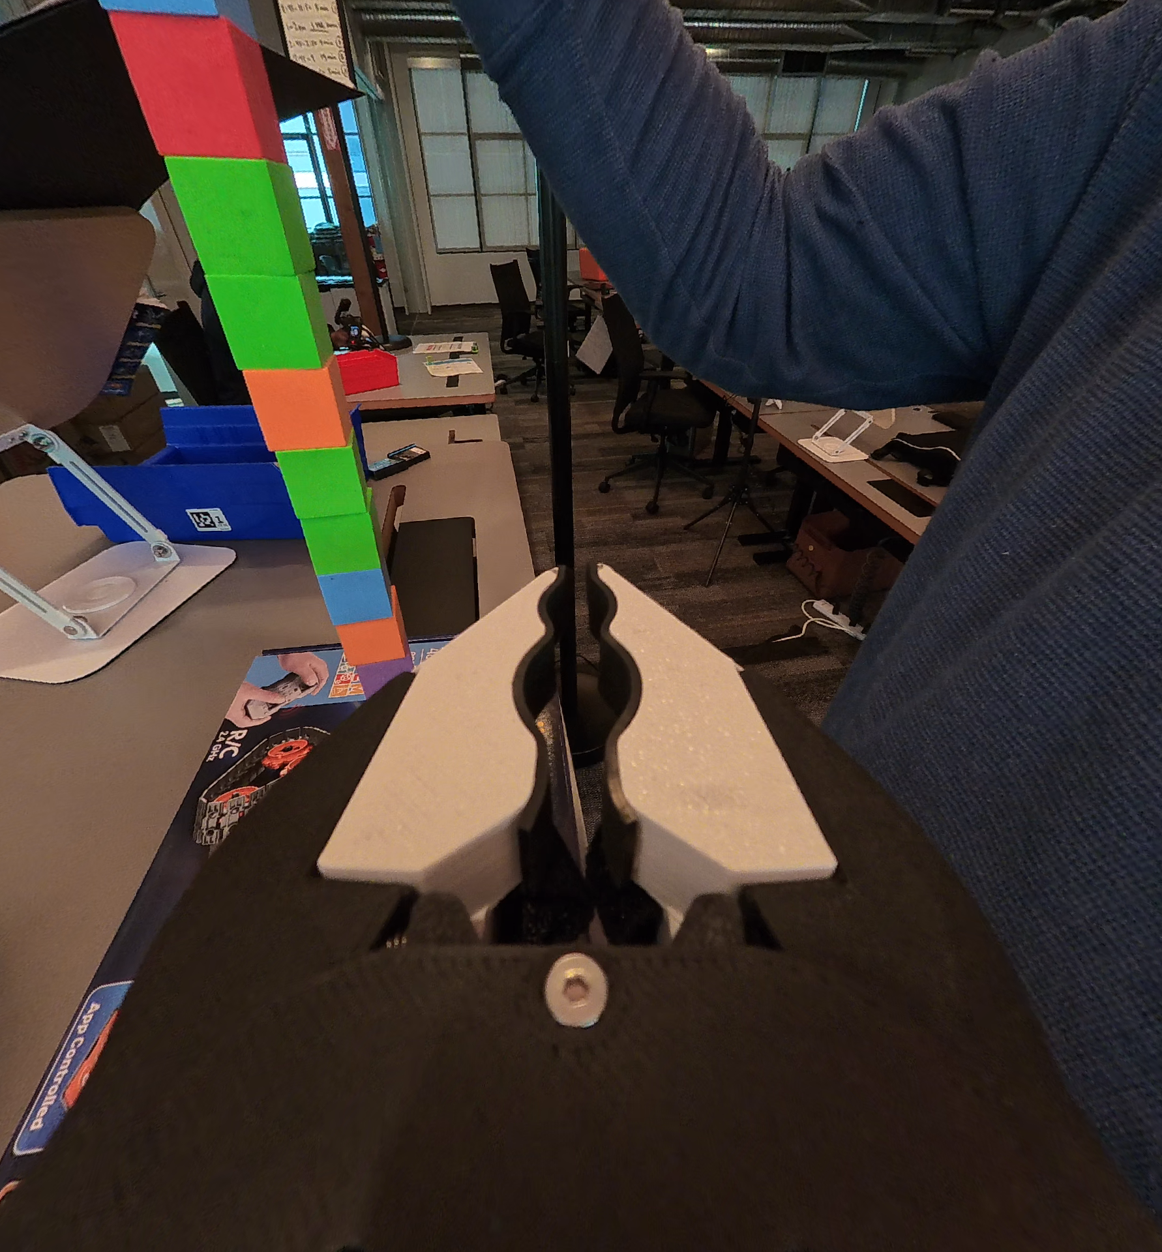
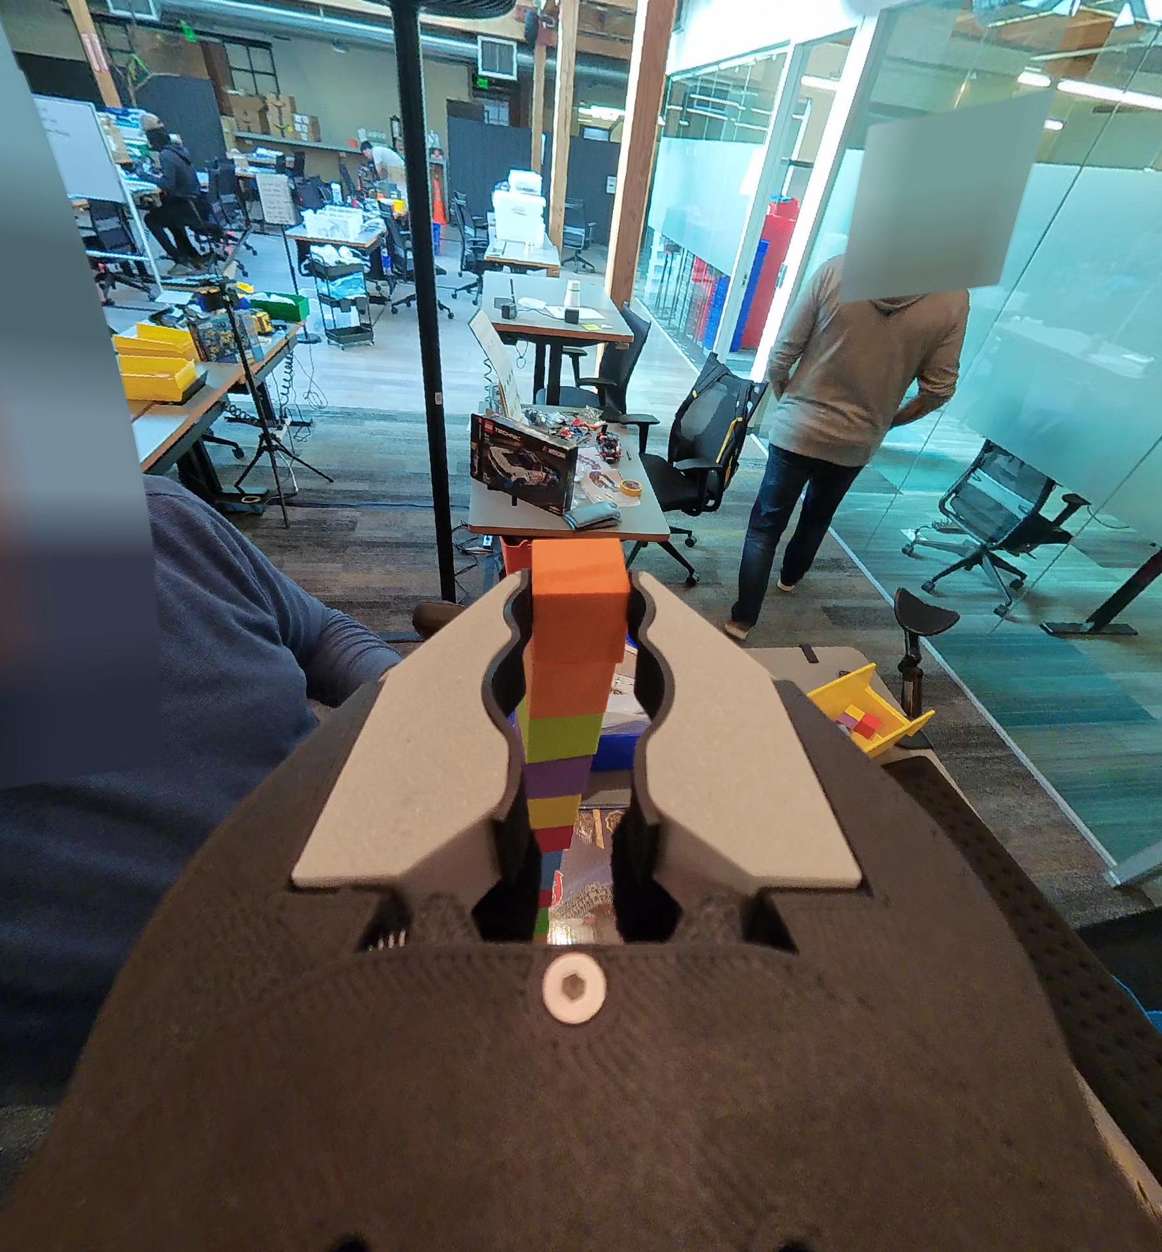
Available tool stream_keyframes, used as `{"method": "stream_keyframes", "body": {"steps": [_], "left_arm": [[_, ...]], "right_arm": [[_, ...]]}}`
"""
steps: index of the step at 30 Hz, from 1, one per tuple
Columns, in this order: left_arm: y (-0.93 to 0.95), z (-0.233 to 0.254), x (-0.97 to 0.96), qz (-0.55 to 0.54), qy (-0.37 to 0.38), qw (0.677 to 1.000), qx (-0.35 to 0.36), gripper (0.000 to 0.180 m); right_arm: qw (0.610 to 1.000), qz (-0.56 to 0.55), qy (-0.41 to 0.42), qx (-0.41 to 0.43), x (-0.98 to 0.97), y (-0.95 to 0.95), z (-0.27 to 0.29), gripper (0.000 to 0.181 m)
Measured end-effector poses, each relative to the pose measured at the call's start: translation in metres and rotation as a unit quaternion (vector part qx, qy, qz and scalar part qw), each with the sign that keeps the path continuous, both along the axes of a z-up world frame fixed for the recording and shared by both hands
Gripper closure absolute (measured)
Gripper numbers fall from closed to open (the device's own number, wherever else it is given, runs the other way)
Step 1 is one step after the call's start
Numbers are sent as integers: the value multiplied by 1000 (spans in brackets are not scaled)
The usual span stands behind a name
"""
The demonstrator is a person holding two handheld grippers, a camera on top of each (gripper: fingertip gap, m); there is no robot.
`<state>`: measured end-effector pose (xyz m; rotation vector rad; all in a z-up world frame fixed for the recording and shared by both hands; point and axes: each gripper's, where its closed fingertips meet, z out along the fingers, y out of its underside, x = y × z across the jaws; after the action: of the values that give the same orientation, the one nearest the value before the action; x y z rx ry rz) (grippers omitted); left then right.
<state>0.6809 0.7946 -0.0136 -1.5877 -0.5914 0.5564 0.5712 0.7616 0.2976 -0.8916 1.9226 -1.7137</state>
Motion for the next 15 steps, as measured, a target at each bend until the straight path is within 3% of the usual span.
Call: {"method": "stream_keyframes", "body": {"steps": [2, 10, 15], "left_arm": [[0, 0, 0, -1, -1, 1000, -1, 177], [-1, 2, 0, -5, 2, 1000, -5, 177], [-6, 5, 0, 8, 8, 1000, -12, 176]], "right_arm": [[1000, 5, -4, 1, 1, 0, -1, 154], [999, -27, -23, 10, -10, -4, 0, 120], [996, -76, -28, -33, -21, 9, 21, 119]]}}
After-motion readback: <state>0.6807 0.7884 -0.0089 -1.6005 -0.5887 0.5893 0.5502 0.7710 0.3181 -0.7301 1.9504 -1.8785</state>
